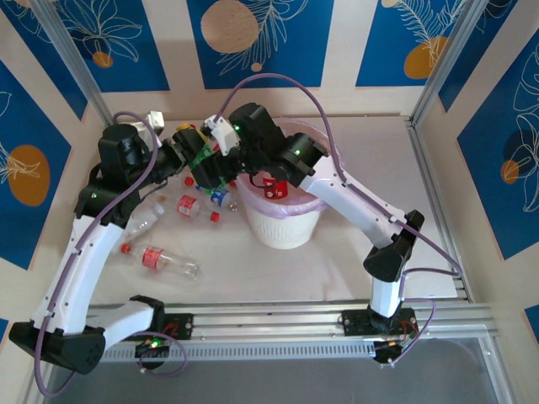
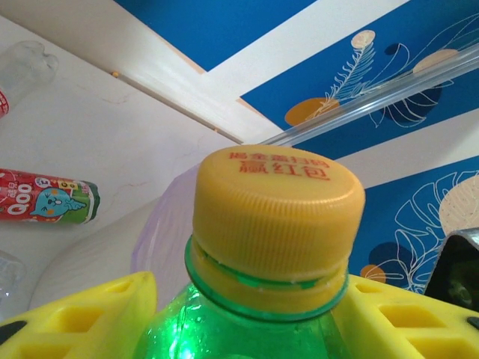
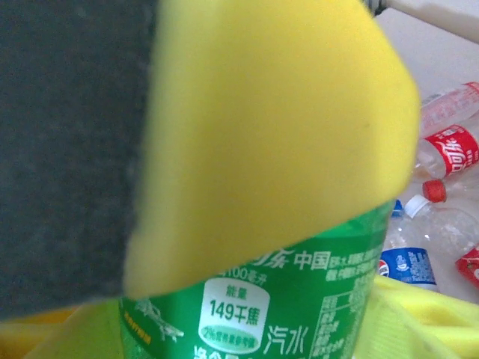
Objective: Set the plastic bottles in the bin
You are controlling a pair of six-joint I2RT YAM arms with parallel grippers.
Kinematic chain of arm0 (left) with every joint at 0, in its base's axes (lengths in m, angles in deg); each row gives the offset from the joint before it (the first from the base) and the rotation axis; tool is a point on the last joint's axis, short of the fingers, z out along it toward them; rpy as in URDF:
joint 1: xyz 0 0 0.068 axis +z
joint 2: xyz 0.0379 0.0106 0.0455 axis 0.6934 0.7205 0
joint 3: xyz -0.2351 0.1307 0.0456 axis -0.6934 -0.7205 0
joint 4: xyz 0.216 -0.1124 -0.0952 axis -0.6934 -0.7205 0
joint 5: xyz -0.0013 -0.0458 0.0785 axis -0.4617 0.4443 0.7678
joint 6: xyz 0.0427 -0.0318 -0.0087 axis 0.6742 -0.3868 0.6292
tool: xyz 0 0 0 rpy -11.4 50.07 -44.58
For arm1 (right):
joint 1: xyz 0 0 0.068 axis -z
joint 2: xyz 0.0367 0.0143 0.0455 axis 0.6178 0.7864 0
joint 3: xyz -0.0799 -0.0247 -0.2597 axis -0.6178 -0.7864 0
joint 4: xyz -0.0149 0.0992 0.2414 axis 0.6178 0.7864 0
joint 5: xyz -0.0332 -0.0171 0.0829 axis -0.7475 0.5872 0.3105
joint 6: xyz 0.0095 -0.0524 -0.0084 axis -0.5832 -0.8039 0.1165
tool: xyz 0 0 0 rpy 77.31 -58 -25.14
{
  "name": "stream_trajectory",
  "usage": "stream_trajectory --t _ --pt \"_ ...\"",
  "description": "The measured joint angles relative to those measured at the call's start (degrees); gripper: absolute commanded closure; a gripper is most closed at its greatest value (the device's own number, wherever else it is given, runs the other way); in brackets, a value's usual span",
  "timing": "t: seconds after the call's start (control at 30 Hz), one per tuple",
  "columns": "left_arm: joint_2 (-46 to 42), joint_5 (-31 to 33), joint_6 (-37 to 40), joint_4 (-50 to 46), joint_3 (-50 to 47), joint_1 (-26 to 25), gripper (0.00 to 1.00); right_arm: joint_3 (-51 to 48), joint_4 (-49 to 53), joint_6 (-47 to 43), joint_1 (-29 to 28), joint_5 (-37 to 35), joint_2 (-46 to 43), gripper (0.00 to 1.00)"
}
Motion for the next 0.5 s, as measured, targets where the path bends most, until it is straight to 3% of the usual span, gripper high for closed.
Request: stream_trajectory --t 0.3,0.4,0.5 --pt "0.74 0.15 -1.73 2.45 -1.07 0.15 0.21 -1.55 -1.62 0.66 1.36 1.70 -0.28 0.43" --pt "0.72 -0.11 -2.82 3.30 -1.38 0.63 0.02 -2.45 -2.62 0.63 1.92 1.90 -0.33 0.44" --pt "0.55 -0.63 -2.97 3.48 -1.55 2.01 0.00 -2.64 -3.28 0.59 2.80 1.88 -0.33 0.44"
